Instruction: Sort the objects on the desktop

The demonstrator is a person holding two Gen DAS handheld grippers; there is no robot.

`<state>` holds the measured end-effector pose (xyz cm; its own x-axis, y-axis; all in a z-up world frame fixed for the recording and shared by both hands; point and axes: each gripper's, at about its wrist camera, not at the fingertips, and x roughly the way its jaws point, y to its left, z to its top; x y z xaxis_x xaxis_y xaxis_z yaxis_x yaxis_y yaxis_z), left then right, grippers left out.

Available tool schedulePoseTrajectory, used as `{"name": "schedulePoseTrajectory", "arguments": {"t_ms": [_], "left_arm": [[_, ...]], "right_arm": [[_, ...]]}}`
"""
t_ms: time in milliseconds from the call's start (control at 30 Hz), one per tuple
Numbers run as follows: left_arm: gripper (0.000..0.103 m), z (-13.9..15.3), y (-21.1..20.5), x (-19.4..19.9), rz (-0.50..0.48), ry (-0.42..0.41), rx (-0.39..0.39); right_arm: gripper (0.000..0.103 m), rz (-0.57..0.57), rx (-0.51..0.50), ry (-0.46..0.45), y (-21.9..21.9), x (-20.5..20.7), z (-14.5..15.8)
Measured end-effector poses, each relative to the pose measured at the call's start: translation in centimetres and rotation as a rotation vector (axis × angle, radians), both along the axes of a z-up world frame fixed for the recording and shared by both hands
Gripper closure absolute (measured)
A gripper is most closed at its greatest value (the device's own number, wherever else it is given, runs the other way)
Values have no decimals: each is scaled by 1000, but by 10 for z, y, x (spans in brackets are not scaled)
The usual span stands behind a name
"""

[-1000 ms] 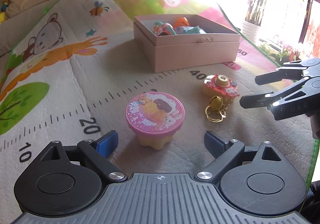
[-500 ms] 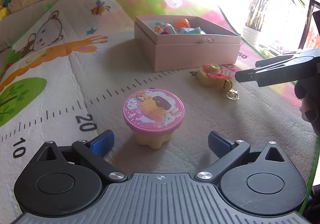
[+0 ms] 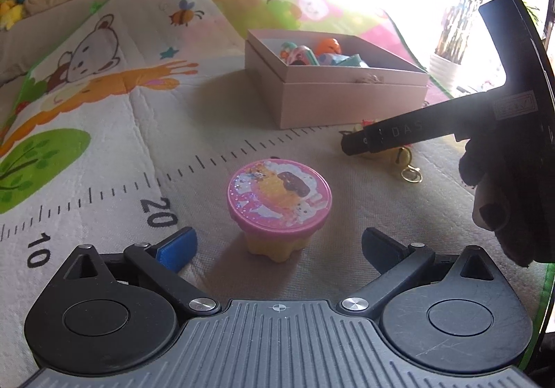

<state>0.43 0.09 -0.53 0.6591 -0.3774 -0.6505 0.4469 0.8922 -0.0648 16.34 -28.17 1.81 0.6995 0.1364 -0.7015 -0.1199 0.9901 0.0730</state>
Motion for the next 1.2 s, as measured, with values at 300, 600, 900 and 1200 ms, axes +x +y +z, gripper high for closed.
{"name": "schedulePoseTrajectory", "arguments": {"t_ms": [300,600,900,1200], "left_arm": [[7,13,-10,8,60,-74,54],[42,54,-25,1,-52,-197,85],[42,138,-78,70,-124,-458,42],[15,118,-95,188,-66,-365,-46]], "right_arm": [[45,92,7,-30,-4,-36,22],[46,192,22,-131,-27,-75,80],[46,96,-1,-410,-67,-41,182],[40,77,82,-300,-86,62,161]]}}
